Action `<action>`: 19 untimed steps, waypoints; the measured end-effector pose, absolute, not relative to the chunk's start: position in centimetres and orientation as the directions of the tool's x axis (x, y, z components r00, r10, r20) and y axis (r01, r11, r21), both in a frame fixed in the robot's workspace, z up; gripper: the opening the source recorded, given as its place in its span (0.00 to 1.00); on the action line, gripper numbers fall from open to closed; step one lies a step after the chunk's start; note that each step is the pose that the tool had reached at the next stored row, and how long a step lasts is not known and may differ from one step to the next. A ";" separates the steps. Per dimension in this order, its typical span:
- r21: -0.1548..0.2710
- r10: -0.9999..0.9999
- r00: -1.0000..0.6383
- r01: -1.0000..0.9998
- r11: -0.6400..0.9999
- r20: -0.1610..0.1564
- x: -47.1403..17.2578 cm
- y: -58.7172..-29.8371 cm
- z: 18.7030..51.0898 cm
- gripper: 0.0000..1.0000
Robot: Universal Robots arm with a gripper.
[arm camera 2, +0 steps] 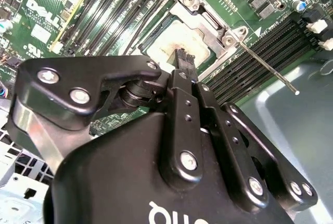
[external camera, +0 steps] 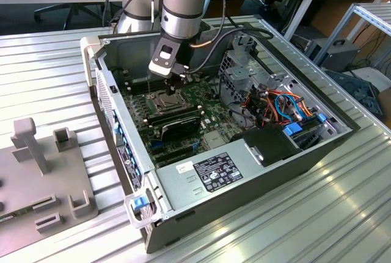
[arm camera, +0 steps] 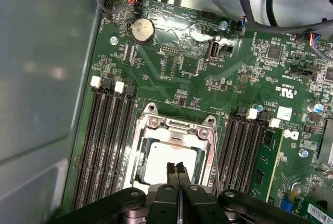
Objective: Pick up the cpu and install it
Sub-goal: 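Install the first cpu locking lever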
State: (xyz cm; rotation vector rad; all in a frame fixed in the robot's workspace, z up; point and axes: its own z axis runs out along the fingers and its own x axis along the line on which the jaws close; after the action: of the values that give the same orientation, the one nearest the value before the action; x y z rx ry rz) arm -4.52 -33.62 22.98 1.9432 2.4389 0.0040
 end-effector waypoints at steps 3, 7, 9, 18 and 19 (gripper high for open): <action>0.016 0.960 -0.281 0.960 0.281 -0.017 -4.5 -33.6 23.0 0.11; 0.016 0.930 -0.366 0.930 0.367 -0.017 -4.5 -33.6 23.0 0.11; 0.016 0.930 -0.368 0.930 0.368 -0.017 -4.5 -33.6 23.0 0.11; 0.016 0.869 -0.495 0.868 0.495 -0.017 -4.5 -33.6 23.0 0.11; 0.016 0.859 -0.512 0.859 0.512 -0.017 -4.5 -33.6 23.0 0.11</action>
State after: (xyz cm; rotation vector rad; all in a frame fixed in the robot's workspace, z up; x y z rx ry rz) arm -4.52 -33.62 22.95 1.5409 2.7118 0.0095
